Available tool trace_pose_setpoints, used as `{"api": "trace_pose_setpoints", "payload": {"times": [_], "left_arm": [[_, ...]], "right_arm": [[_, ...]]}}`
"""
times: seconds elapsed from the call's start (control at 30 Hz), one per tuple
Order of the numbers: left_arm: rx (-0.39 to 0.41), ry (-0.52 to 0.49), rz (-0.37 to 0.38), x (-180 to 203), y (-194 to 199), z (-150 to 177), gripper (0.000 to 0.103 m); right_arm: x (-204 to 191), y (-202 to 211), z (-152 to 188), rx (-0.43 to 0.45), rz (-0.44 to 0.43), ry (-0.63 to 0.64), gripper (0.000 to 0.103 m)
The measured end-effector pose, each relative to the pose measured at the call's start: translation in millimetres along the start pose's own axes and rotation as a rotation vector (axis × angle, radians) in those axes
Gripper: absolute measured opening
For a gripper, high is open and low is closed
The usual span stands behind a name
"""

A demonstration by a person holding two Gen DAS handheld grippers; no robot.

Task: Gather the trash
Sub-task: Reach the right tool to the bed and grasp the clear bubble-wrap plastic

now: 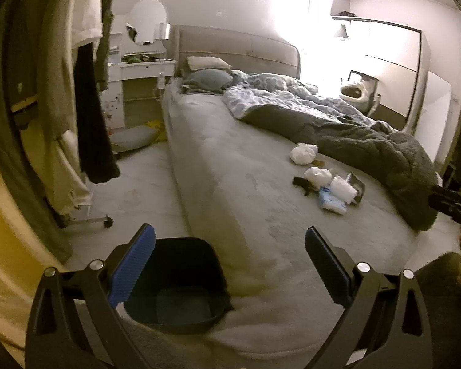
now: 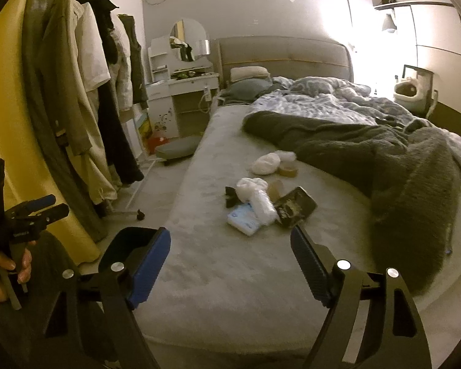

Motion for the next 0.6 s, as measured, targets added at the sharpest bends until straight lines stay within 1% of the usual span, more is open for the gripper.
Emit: {"api": "trace_pose_setpoints", "payload": {"times": [0.03, 0.13, 0.23, 0.27, 0.3, 0.43, 0.5, 0.6], "left_arm": [[0.001, -0.005, 0.007, 0.7, -2.0, -2.0, 0.098], [-0.002, -0.032, 0.040, 6.3, -11.3, -10.2, 0.098], [-0.010, -0.111, 0.054, 16.5, -24.8, -18.9, 0.093], [-0.015, -0.136, 0.062, 19.9, -30.4, -21.3, 0.090], [-0.019, -0.153, 0.077, 22.6, -36.3, -23.8, 0.090], [-0.035, -0.182, 0.149, 29.5, -65.6, -31.6, 0.088], [-0.047, -0.186, 0.181, 32.1, -80.2, -30.6, 0.087], [-0.076, -0.224, 0.217, 40.6, -104.8, -26.2, 0.083]], "right_arm": [[-1.2, -6.0, -1.3, -0.011, -0.009, 0.004, 0.074], [-2.4, -18.8, -6.9, -0.029, -0.032, 0.016, 0.068], [-0.7, -32.7, -14.2, -0.036, -0.052, 0.017, 0.063], [-0.2, -38.5, -16.1, -0.038, -0.054, 0.017, 0.062], [1.1, -44.7, -18.5, -0.042, -0.056, 0.023, 0.060], [6.4, -71.3, -23.9, -0.067, -0.033, 0.059, 0.054], [10.1, -86.8, -25.7, -0.097, -0.023, 0.078, 0.054], [15.2, -108.4, -26.0, -0.136, -0.018, 0.111, 0.052]]}}
Point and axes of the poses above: each gripper's, at about its wrist camera, not at the fingertips, and y roughly against the way its jaws point, x to its right, z to its underside, the point moved 6 cm from there along -y, roughly the way its jaws point, and after that the axes turned 5 degrees about -y, right-handed, at the moved point
